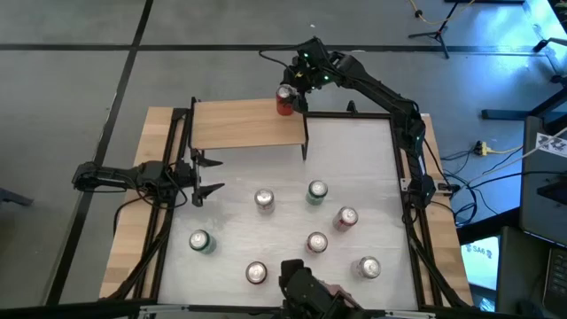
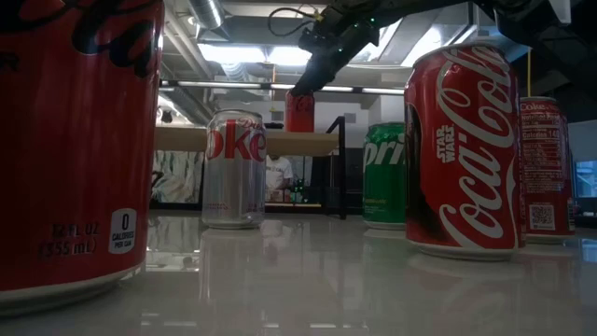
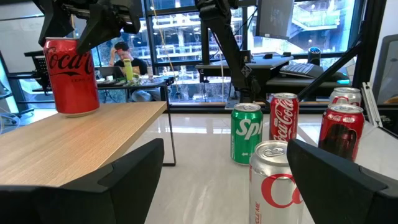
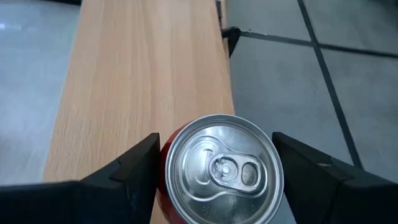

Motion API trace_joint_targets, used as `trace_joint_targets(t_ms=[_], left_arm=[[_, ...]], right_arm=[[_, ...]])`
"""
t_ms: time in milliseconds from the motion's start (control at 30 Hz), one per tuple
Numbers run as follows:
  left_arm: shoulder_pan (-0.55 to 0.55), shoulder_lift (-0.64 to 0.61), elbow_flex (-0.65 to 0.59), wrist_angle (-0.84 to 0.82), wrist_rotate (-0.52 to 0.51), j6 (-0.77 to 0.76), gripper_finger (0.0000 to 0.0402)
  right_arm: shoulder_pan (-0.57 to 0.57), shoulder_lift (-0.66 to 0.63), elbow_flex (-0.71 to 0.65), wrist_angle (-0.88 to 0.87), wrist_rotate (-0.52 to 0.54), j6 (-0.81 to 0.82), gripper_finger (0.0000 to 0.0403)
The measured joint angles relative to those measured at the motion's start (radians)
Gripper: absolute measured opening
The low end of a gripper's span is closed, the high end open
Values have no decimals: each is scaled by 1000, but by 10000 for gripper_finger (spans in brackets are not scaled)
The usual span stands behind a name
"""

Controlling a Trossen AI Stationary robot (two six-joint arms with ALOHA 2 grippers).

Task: Place canned beverage on shelf
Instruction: Put the top red black soda can on the shelf

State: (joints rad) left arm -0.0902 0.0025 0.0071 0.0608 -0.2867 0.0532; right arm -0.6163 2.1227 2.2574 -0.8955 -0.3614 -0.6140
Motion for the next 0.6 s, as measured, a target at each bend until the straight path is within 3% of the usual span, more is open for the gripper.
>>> trace_joint_targets(t_ms=[200,600], left_arm=[[0,0,0,0,0,0,330],[0,0,0,0,0,0,330]], right_arm=[[0,0,-1,-6,-54,-77,271],[-1,2,-2,13,-31,-125,273]])
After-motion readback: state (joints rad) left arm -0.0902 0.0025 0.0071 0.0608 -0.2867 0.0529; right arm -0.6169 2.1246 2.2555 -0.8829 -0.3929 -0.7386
